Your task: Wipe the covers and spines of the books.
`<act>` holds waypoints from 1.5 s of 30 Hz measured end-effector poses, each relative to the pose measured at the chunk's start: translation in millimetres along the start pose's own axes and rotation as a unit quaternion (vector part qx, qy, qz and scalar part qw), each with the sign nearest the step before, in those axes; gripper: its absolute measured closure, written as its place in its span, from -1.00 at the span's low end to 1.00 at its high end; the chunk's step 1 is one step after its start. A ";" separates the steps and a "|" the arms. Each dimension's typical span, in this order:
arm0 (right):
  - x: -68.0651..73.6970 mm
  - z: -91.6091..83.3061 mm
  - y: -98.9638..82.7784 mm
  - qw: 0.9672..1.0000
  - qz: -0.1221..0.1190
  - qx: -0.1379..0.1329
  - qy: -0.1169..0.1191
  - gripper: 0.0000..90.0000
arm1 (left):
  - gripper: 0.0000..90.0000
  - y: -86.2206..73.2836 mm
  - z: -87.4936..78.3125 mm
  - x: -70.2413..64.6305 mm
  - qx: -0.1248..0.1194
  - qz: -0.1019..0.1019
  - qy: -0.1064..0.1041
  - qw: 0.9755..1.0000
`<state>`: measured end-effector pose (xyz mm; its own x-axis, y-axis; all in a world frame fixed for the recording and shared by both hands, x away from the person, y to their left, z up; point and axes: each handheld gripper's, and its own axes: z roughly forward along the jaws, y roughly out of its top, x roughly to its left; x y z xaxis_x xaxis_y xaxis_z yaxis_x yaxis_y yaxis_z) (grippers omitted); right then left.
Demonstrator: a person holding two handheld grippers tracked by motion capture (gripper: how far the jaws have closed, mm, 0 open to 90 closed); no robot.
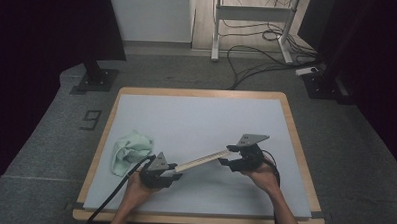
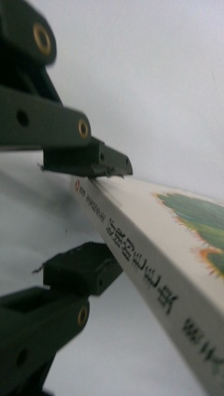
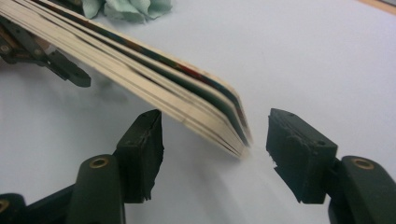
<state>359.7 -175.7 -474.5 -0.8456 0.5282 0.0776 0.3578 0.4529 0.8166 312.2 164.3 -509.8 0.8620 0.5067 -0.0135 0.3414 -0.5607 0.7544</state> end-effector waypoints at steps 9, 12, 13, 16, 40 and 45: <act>9.5 -3.8 -17.0 0.999 0.003 0.032 0.004 -0.31 | -0.50 -0.4 0.2 -15.0 -0.009 -0.052 -0.025 0.998; 13.0 -4.2 -26.7 0.999 0.013 0.034 0.005 -0.30 | -0.64 -1.3 0.2 -21.0 -0.004 -0.064 -0.029 0.998; 13.3 -4.1 -28.9 0.999 0.015 0.032 0.006 -0.30 | -0.67 -2.1 0.4 -23.8 -0.003 -0.068 -0.029 0.997; 15.7 -4.0 -36.8 0.999 0.024 0.031 0.009 -0.30 | -0.69 -3.8 0.1 -29.3 0.003 -0.072 -0.023 0.997; 42.9 0.7 -68.8 0.997 -0.011 0.077 0.012 -0.53 | -0.96 -16.4 8.4 -60.6 0.035 -0.080 -0.031 0.996; 45.9 1.2 -70.8 0.996 -0.034 0.079 0.007 -0.53 | -0.94 -16.9 8.7 -62.9 0.037 -0.070 -0.016 0.997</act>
<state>296.0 -182.6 -529.4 -0.8751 0.4827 0.0348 0.3569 0.5951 0.7201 255.6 136.2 -527.4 0.8158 0.5618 -0.1371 0.4843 -0.5342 0.6929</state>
